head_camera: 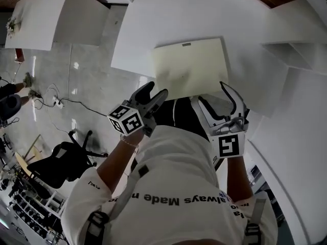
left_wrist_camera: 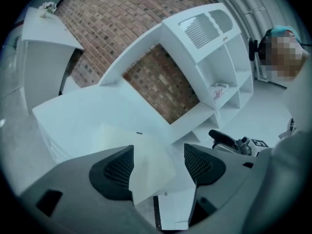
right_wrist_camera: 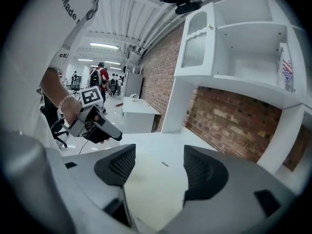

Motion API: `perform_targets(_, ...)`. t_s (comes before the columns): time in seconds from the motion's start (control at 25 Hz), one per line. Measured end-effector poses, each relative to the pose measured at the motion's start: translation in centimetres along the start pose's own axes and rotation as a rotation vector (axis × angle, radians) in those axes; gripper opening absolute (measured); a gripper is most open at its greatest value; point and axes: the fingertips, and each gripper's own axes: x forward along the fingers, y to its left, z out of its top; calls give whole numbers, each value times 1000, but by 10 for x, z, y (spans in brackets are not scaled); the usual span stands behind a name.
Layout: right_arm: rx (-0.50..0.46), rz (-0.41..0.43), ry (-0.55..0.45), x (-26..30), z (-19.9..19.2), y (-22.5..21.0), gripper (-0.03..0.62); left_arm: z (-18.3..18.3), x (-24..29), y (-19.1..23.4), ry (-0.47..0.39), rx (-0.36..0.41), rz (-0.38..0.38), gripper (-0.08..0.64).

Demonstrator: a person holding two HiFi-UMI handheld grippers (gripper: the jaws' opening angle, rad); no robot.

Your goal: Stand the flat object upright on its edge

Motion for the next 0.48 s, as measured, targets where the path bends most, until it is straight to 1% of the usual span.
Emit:
perform_targets(0.16,-47,57,33,14,-29,15,278,-25,5,37,8,-87,29,312)
perform_targets(0.28,-90,84,69,27,-54,28,285,-49,4,66,26,-177,39,333)
perform_targets(0.48,-139,150,149,45,-100,47,291,-91,7,99,61,-317,16,370)
